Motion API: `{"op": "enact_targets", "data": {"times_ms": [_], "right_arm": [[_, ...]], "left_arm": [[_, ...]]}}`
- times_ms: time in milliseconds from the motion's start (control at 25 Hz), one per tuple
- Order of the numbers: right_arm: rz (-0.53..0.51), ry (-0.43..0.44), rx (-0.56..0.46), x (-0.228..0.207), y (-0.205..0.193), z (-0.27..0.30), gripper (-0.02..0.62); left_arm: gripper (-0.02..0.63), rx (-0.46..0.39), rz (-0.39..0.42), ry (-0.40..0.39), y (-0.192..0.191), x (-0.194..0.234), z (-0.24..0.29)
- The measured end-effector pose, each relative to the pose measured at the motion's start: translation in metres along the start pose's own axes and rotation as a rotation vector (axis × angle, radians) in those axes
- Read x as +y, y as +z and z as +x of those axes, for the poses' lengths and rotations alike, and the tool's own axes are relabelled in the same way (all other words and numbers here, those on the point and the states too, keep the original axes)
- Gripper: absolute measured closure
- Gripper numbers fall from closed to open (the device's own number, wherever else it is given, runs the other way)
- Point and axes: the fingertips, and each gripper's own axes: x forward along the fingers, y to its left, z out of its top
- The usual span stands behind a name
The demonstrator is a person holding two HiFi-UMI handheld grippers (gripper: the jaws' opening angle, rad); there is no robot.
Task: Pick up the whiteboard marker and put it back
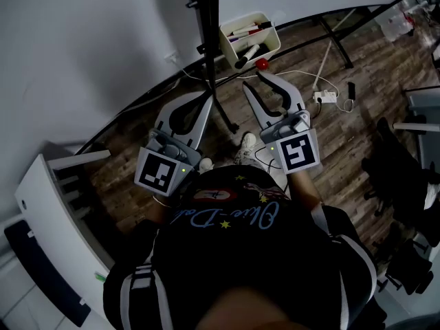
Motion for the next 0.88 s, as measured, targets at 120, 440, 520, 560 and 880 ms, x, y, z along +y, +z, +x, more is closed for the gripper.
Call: {"op": "enact_targets", "data": {"times_ms": [120, 440, 520, 560, 880], "right_arm": [[0.015, 0.011, 0.014, -0.002, -0.008, 0.005, 0.472], [-0.027, 0.021, 0.031, -0.006, -0.017, 0.016, 0.469], [-0.048, 0.029, 0.045, -0.006, -0.021, 0.02, 0.462], [-0.06, 0.034, 0.049, -0.005, -0.023, 0.021, 0.46], [-0.146, 0.051, 0.057, -0.003, -0.029, 0.032, 0.456]], "left_arm": [[0.607, 0.005, -0.006, 0.021, -0.003, 0.002, 0.001], [0.607, 0.027, -0.009, 0.06, -0.008, 0.006, 0.002], [0.607, 0.027, -0.014, 0.072, -0.008, 0.008, 0.001], [0.607, 0.027, -0.016, 0.078, -0.008, 0.009, 0.0], [0.607, 0.03, -0.023, 0.119, -0.009, 0.014, -0.005]]}}
